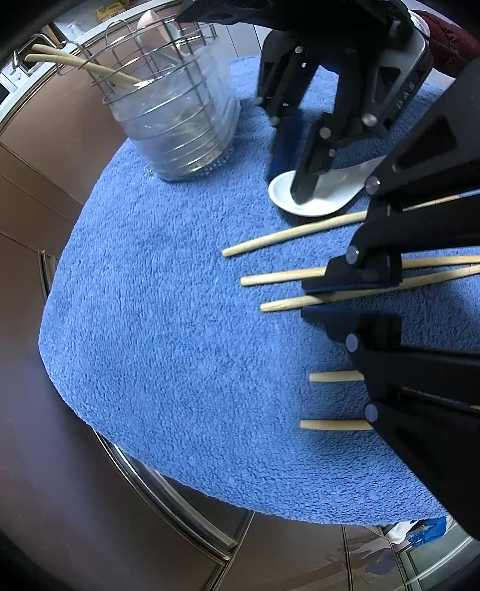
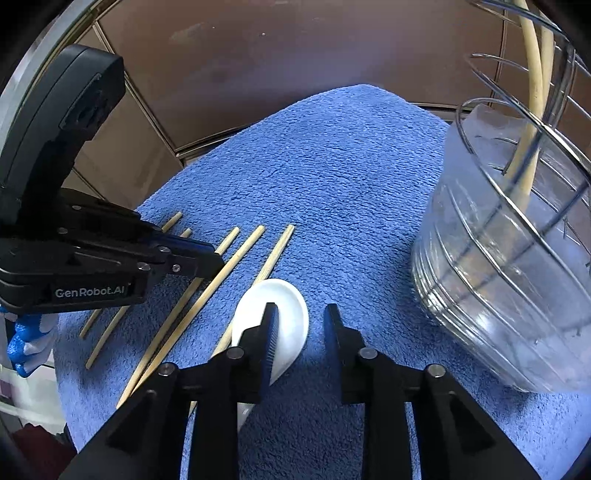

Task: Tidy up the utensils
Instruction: 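Close the left tool on a wooden chopstick while the right tool grasps the white spoon, then lift the chopstick and white spoon and carry both over the glass holder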

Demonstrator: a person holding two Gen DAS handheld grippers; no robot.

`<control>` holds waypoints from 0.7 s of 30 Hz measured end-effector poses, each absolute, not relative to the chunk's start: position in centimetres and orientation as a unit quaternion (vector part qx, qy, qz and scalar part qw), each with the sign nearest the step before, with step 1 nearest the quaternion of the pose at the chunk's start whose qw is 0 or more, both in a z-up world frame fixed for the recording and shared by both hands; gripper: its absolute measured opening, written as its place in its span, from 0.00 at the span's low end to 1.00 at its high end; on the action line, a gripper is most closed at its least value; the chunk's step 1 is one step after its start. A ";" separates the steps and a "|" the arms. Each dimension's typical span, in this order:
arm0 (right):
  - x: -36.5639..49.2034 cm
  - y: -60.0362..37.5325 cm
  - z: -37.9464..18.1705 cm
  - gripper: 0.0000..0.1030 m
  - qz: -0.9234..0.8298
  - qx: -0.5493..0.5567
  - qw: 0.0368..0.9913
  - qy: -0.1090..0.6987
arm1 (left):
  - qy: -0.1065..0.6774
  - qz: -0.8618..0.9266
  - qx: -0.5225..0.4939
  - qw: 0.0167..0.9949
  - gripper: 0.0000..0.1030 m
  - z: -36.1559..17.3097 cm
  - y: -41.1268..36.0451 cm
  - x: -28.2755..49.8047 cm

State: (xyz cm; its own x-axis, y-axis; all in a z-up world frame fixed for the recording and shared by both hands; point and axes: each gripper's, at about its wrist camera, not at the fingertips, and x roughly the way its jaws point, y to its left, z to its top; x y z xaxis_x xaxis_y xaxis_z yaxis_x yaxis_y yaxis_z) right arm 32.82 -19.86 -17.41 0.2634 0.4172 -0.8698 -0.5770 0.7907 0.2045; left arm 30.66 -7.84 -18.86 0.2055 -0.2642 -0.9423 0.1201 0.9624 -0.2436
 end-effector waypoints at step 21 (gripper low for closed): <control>23.5 -24.0 -11.2 0.04 0.271 -0.089 0.854 0.435 | 0.516 -0.138 -0.086 0.841 0.05 -12.9 -5.8 24.3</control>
State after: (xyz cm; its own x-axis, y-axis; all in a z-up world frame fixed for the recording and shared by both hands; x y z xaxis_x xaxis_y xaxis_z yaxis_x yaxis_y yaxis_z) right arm 23.47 -24.03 -11.24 0.4748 0.3847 -0.7916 -0.5395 0.8378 0.0835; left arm 24.30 -5.83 -12.92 0.4290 -0.3201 -0.8447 0.1434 0.9474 -0.2862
